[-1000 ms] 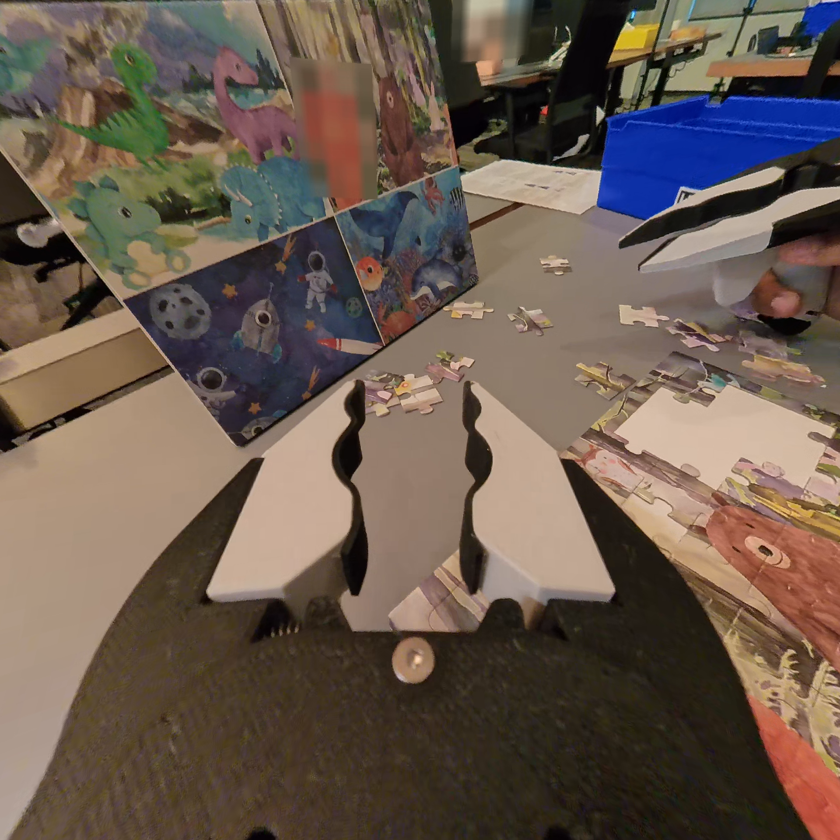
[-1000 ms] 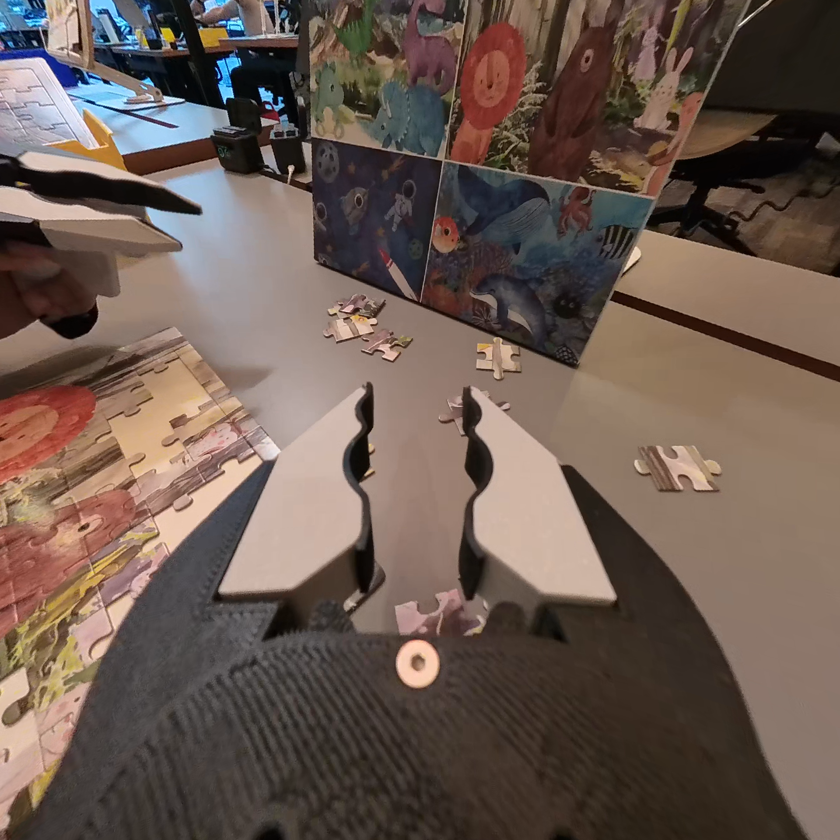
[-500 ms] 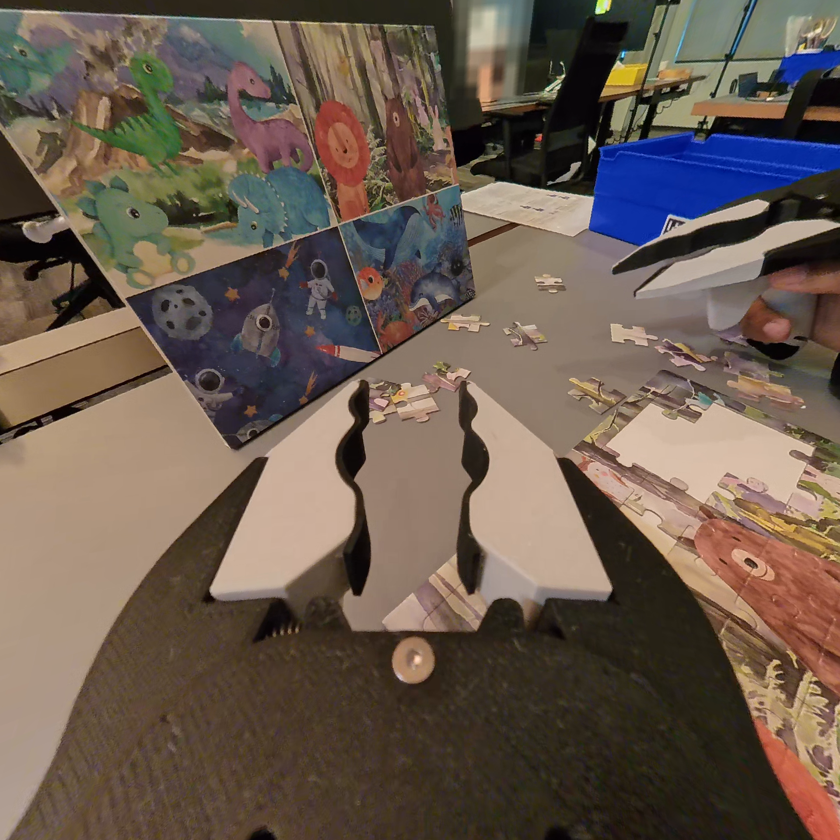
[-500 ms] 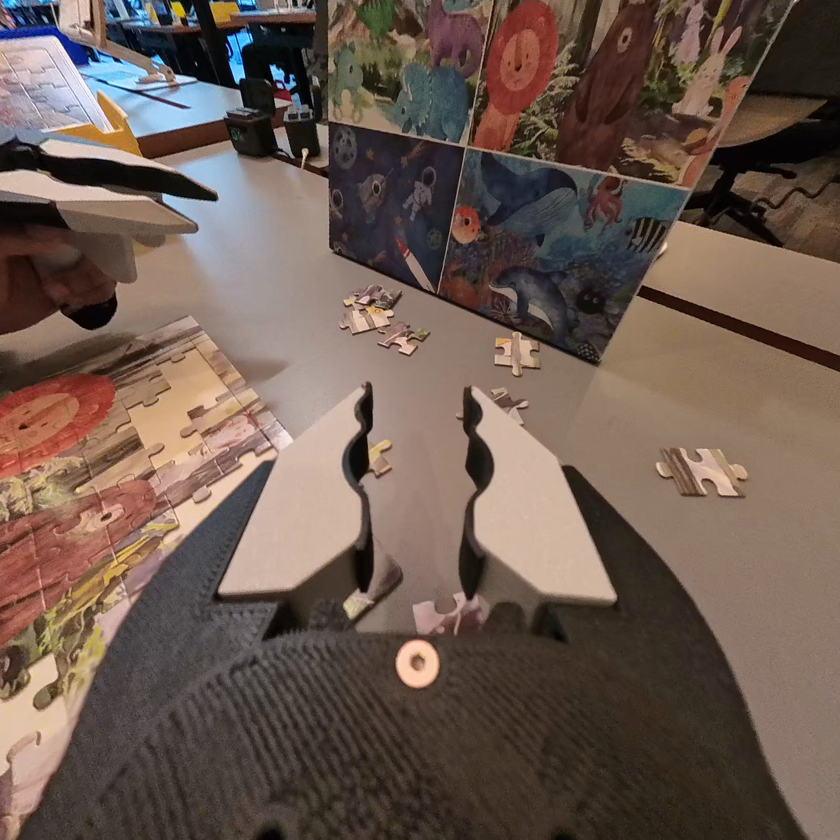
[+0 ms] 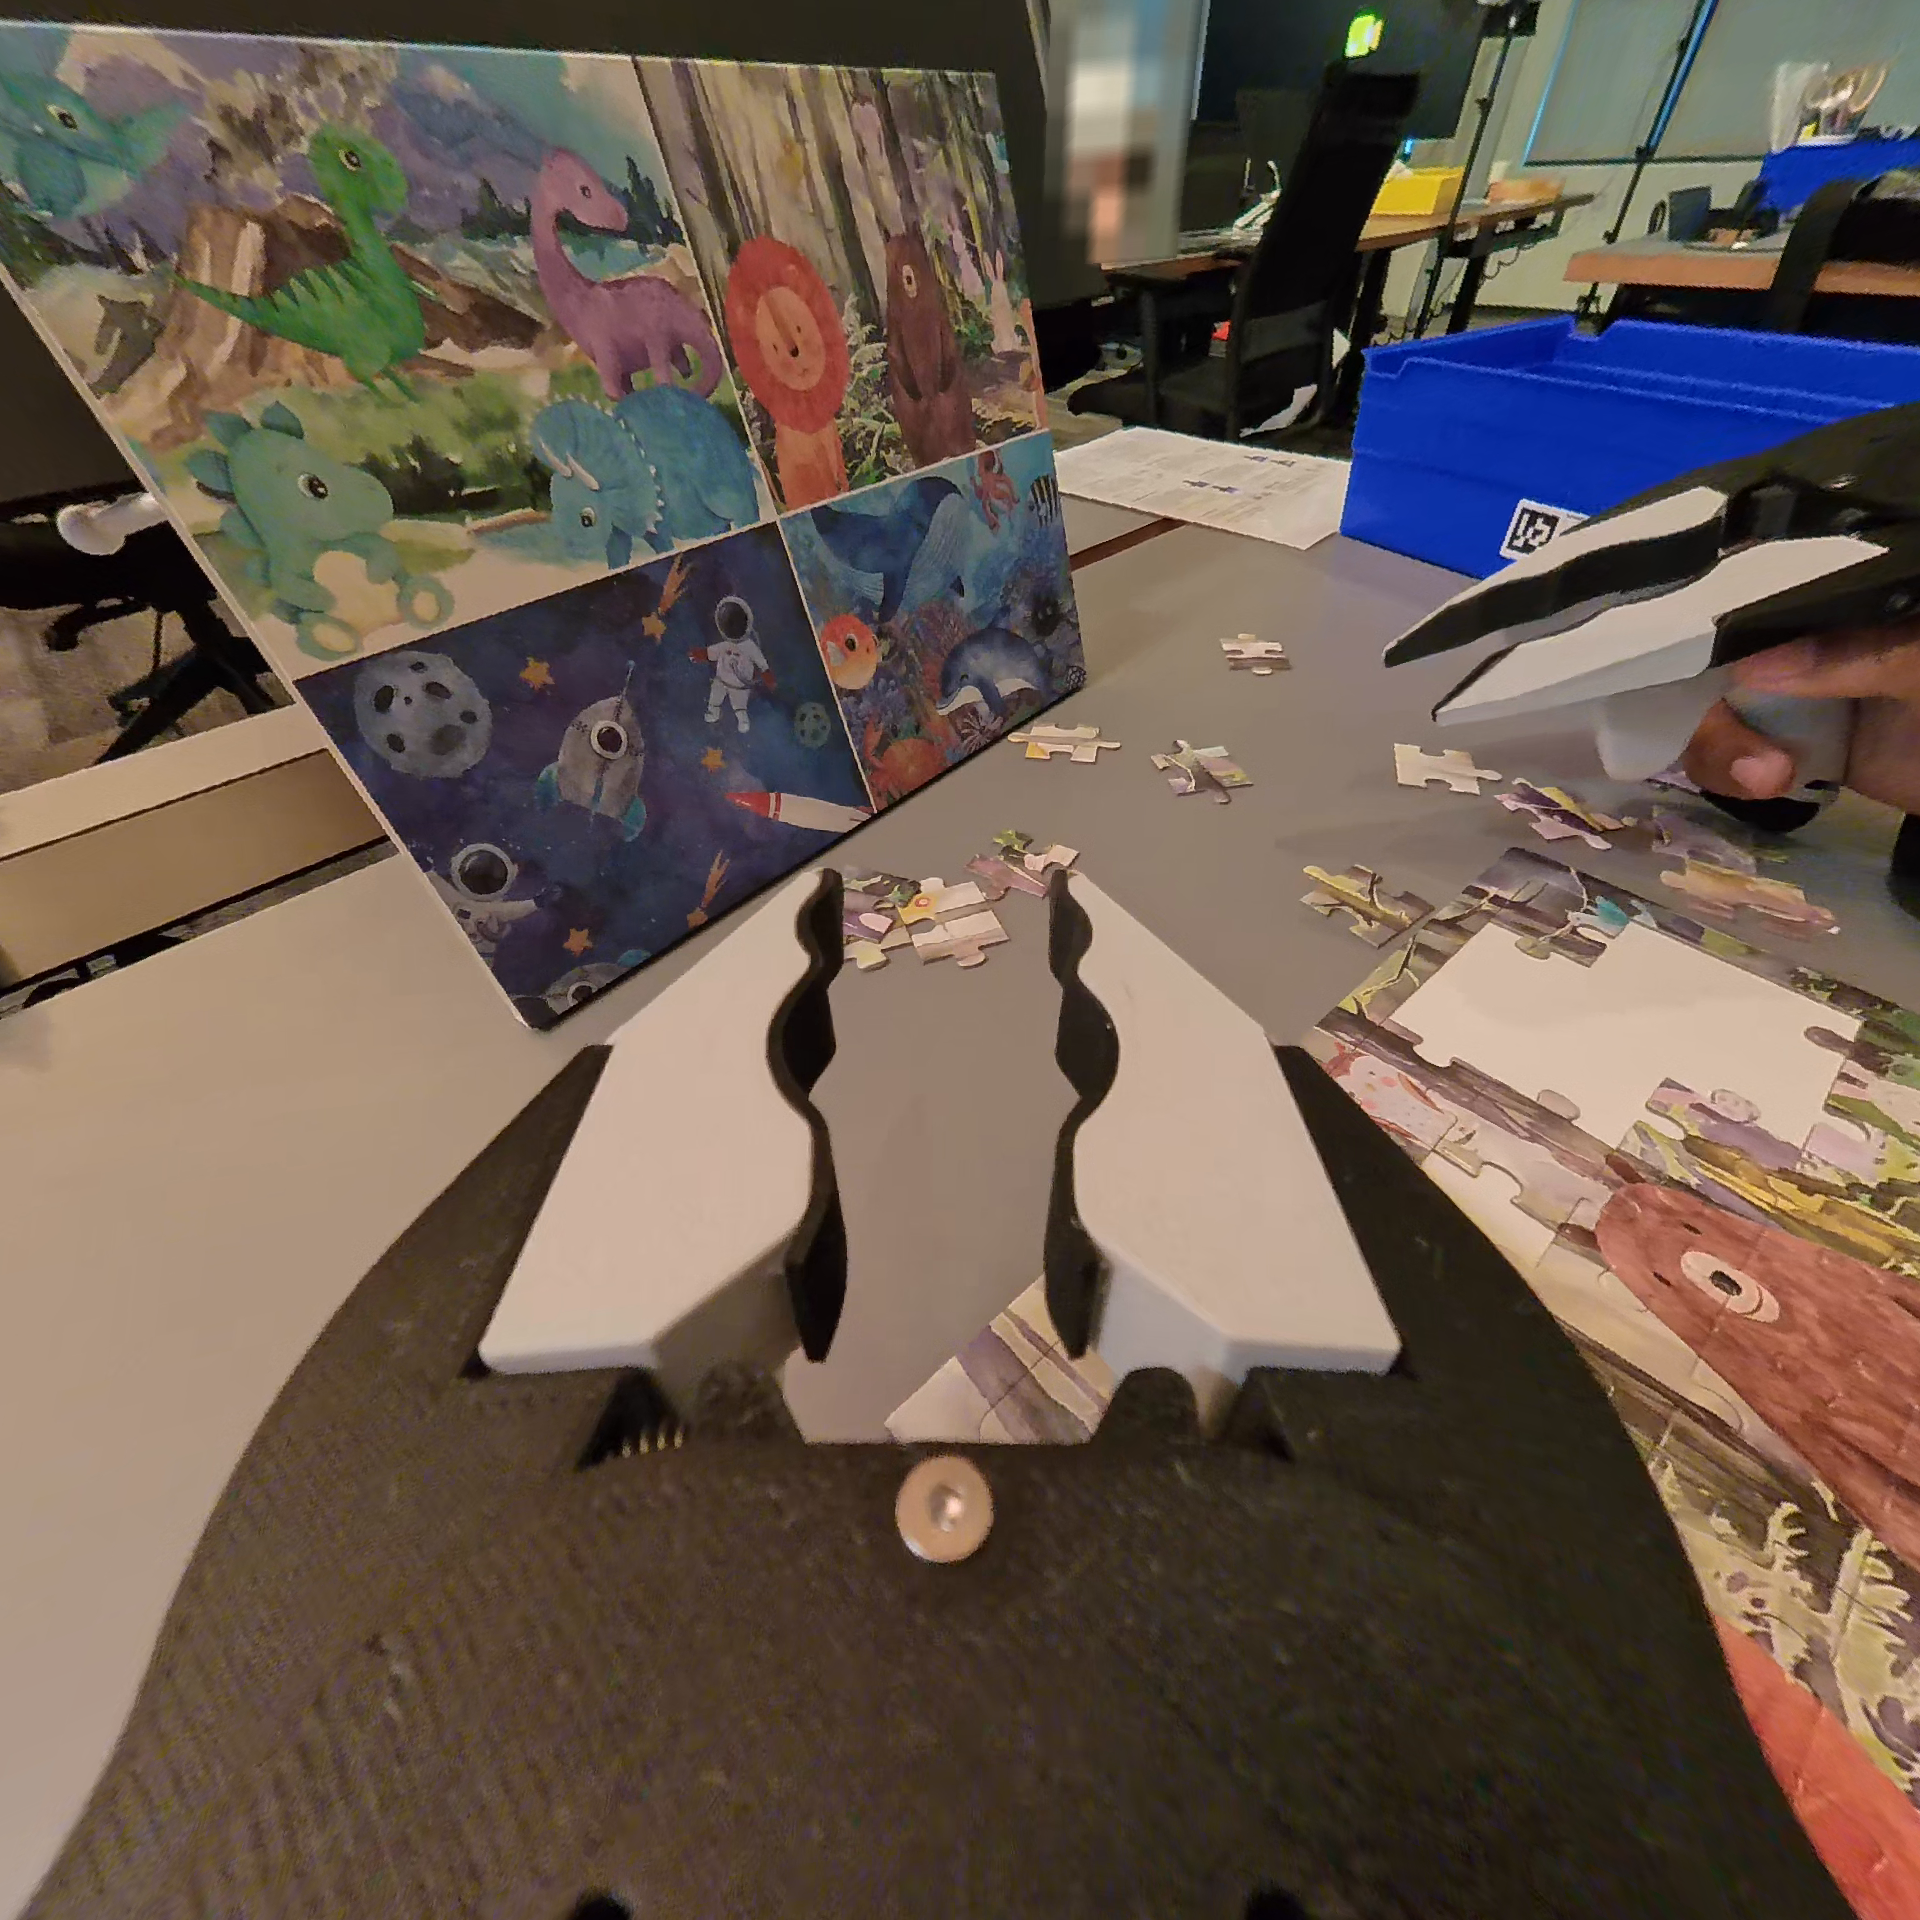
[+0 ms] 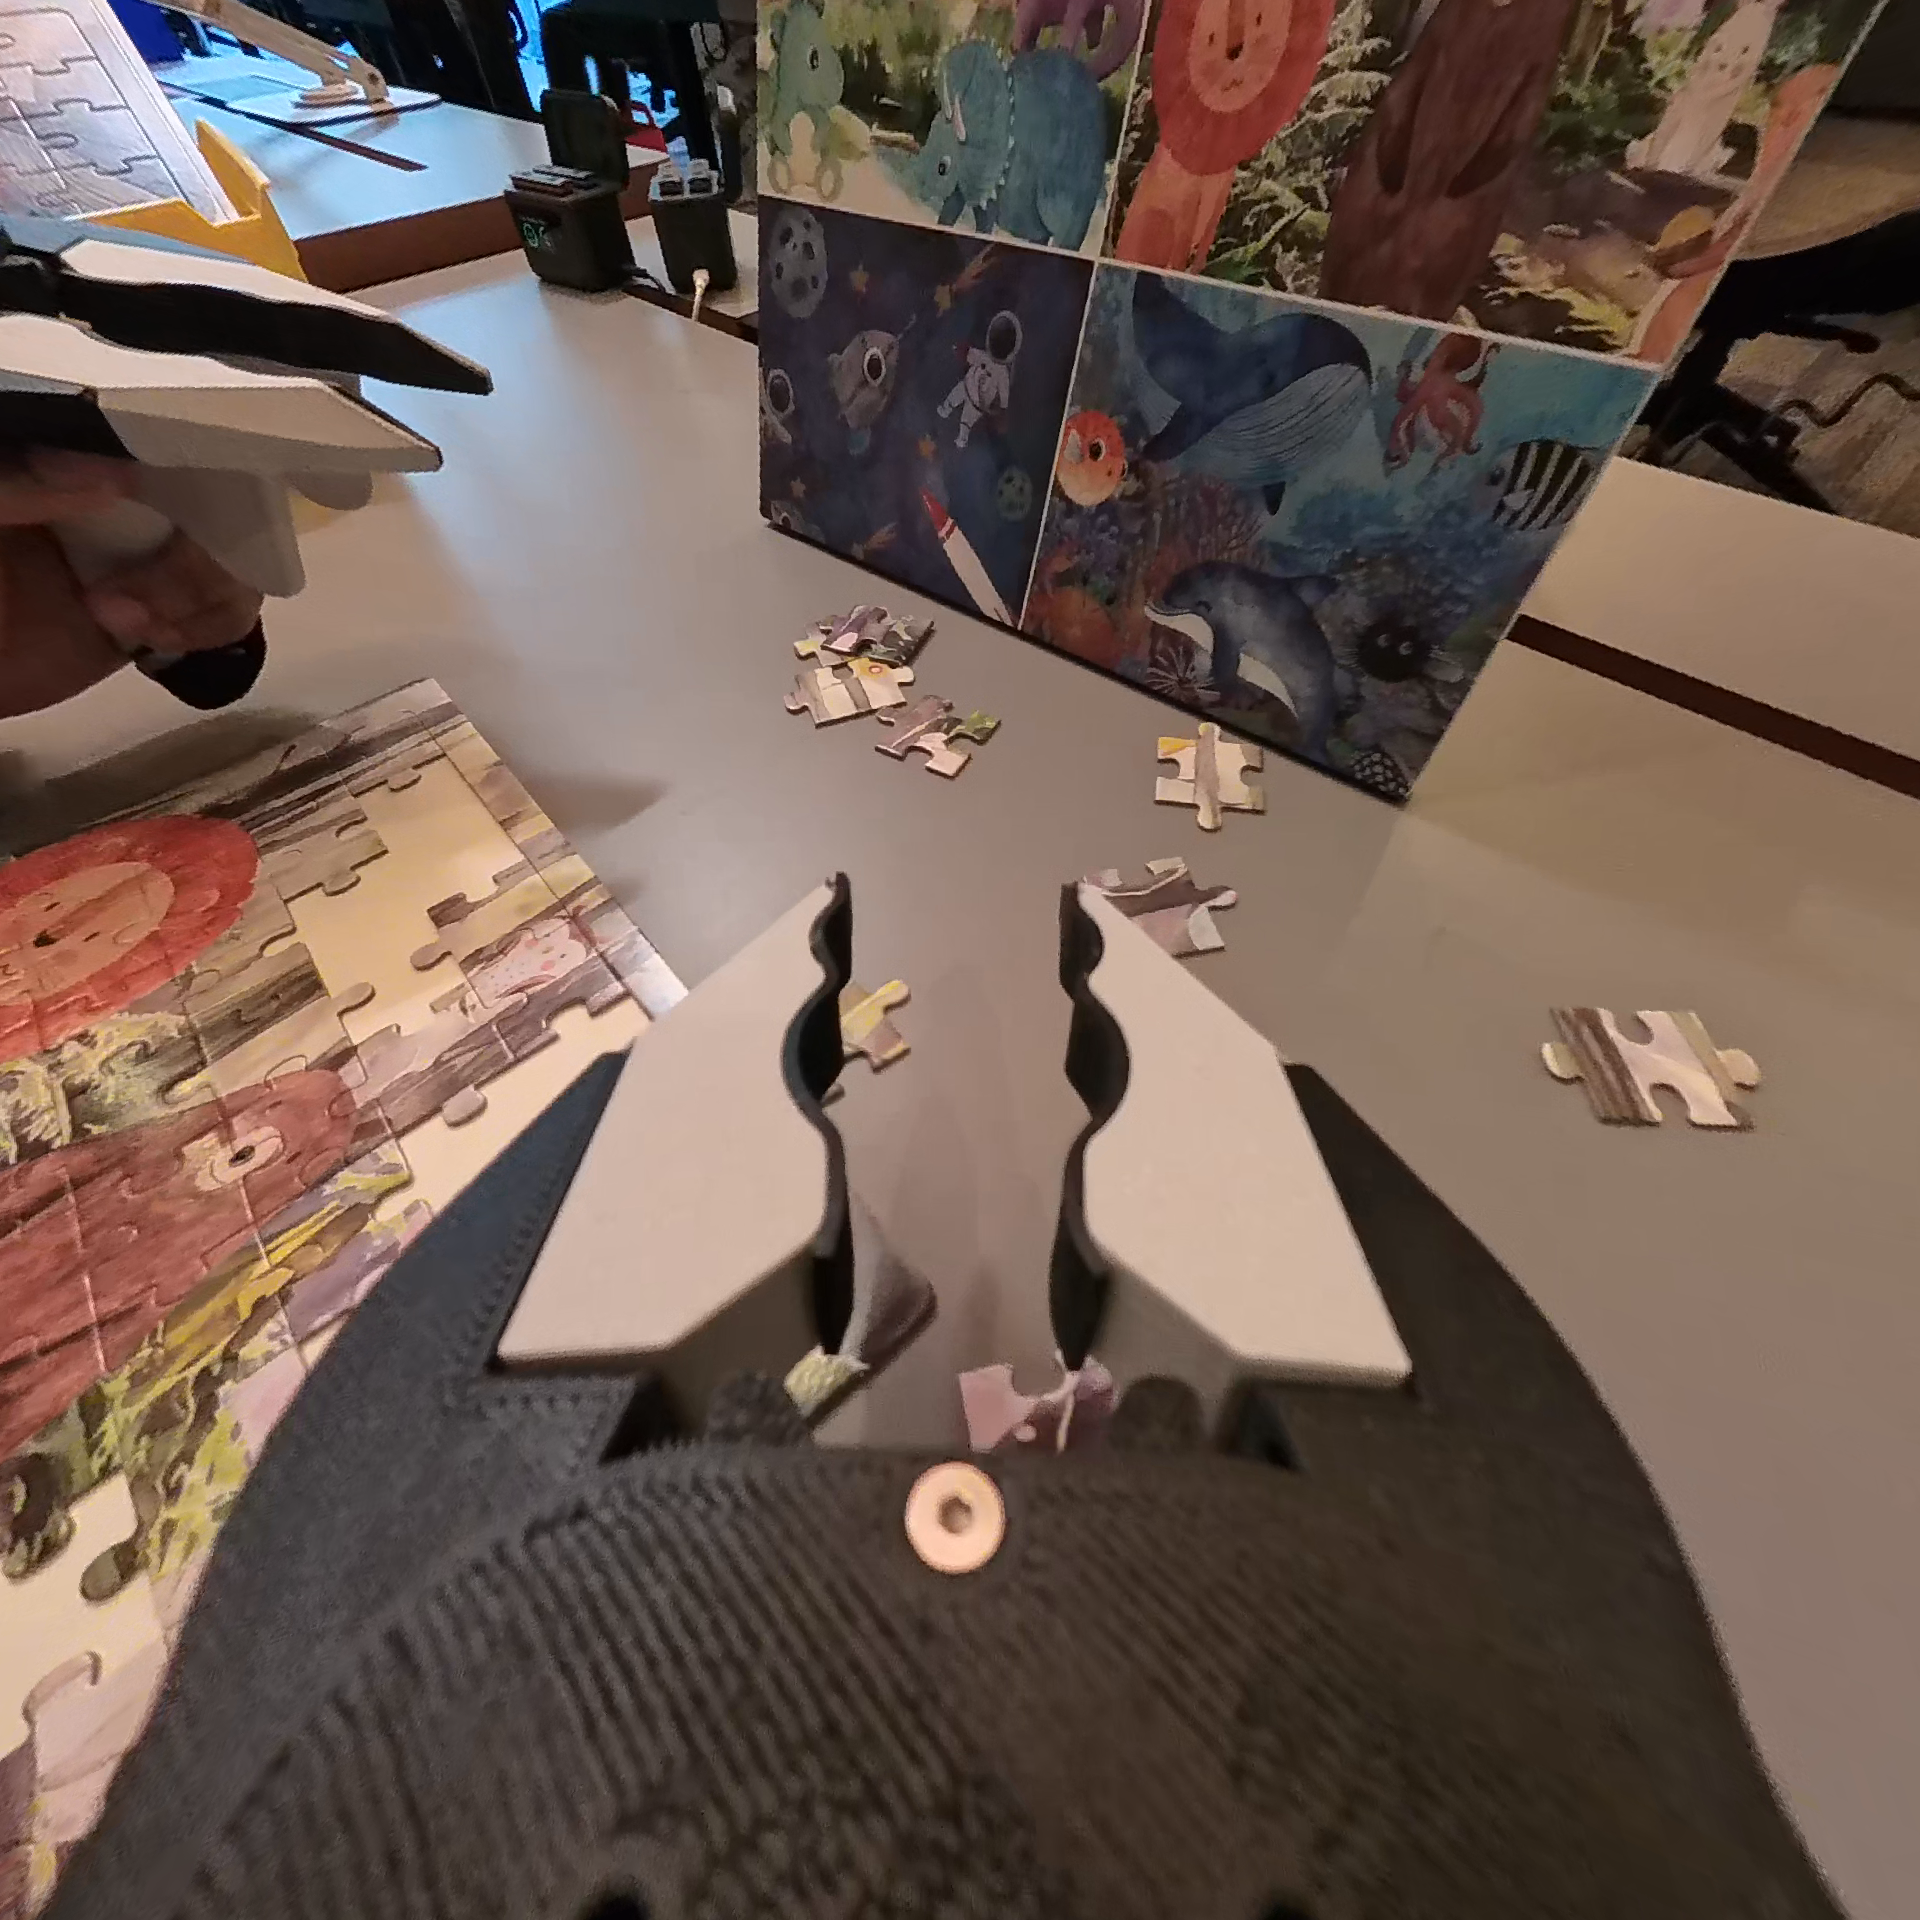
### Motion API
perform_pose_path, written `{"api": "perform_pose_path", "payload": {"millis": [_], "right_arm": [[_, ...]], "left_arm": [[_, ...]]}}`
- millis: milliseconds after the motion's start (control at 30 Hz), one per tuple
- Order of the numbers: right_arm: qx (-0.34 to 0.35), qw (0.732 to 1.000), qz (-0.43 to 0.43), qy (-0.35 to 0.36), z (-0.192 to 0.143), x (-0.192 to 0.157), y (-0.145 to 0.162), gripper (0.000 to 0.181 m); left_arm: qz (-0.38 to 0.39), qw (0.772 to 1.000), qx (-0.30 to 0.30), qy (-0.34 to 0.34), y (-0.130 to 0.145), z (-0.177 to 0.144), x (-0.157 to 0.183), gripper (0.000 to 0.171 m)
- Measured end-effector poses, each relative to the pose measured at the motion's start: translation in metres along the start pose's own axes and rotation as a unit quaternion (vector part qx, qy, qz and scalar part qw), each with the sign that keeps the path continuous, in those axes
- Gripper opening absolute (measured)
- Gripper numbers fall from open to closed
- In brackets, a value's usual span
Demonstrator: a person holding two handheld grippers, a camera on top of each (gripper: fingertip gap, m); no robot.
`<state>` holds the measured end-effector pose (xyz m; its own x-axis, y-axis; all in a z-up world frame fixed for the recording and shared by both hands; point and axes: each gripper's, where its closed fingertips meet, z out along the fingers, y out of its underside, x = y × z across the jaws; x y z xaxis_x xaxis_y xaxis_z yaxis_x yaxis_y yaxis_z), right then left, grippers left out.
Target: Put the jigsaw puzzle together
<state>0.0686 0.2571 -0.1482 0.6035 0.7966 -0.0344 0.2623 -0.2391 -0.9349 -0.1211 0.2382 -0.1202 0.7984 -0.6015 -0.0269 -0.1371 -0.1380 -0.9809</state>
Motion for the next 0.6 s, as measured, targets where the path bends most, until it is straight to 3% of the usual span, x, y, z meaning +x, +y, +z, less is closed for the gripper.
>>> {"api": "perform_pose_path", "payload": {"millis": [300,600], "right_arm": [[-0.031,0.999,-0.026,0.008,0.005,-0.002,0.009,0.039],[-0.124,0.989,-0.079,0.0,0.018,-0.019,0.041,0.041]], "left_arm": [[-0.005,1.0,0.002,0.002,0.0,0.0,0.0,0.038],[-0.007,1.0,-0.008,0.005,0.005,0.003,0.002,0.038]]}}
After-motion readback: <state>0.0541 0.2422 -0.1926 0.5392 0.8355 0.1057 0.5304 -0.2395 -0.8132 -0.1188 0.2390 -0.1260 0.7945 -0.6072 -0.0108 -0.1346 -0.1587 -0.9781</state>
